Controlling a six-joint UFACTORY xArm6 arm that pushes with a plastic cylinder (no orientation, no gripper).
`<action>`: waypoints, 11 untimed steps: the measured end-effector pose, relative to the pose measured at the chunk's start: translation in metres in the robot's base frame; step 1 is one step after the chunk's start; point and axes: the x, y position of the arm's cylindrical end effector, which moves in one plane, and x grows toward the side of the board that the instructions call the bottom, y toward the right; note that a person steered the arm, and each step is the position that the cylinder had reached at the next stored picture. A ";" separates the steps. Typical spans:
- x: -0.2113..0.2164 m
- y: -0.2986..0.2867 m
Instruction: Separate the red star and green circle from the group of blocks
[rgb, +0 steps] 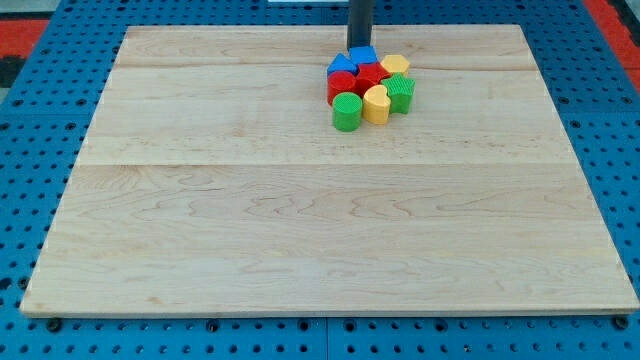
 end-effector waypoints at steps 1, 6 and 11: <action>0.003 0.001; 0.065 0.027; 0.118 -0.024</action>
